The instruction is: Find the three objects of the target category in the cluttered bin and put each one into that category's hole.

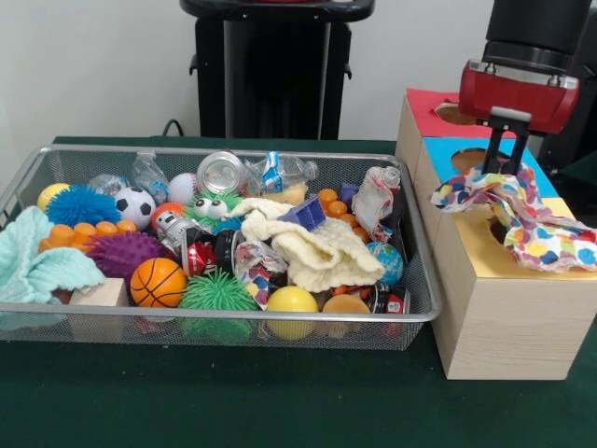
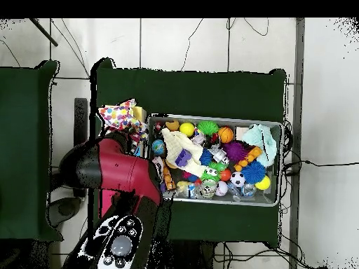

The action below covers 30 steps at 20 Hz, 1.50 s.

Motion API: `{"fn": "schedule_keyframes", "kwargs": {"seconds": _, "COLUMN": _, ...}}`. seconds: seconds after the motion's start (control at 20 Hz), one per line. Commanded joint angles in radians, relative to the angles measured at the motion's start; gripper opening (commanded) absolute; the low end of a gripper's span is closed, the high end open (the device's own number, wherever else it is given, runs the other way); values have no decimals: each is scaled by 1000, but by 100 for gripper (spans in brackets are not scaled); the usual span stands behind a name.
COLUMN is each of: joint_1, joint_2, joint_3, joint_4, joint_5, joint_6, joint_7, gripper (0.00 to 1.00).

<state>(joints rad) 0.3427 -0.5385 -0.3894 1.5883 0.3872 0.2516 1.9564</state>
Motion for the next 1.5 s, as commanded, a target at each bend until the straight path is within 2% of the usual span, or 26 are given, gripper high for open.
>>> {"fn": "schedule_keyframes", "kwargs": {"seconds": 0.05, "joint_1": -26, "joint_2": 5, "joint_3": 47, "joint_4": 79, "joint_5": 3, "joint_6": 102, "joint_7": 185, "gripper": 0}}
{"fn": "schedule_keyframes", "kwargs": {"seconds": 0.15, "joint_1": -26, "joint_2": 0, "joint_3": 66, "joint_4": 99, "joint_5": 14, "joint_6": 97, "joint_7": 196, "gripper": 0}}
{"fn": "schedule_keyframes", "kwargs": {"seconds": 0.35, "joint_1": 5, "joint_2": 2, "joint_3": 54, "joint_4": 94, "joint_5": 33, "joint_6": 109, "joint_7": 231, "gripper": 0}}
{"fn": "schedule_keyframes", "kwargs": {"seconds": 1.25, "joint_1": -3, "joint_2": 1, "joint_3": 80, "joint_4": 98, "joint_5": 39, "joint_6": 87, "joint_7": 219, "gripper": 0}}
{"fn": "schedule_keyframes", "kwargs": {"seconds": 1.3, "joint_1": -7, "joint_2": -3, "joint_3": 86, "joint_4": 103, "joint_5": 35, "joint_6": 79, "joint_7": 211, "gripper": 100}}
{"fn": "schedule_keyframes", "kwargs": {"seconds": 1.5, "joint_1": -6, "joint_2": -2, "joint_3": 82, "joint_4": 98, "joint_5": 26, "joint_6": 84, "joint_7": 200, "gripper": 100}}
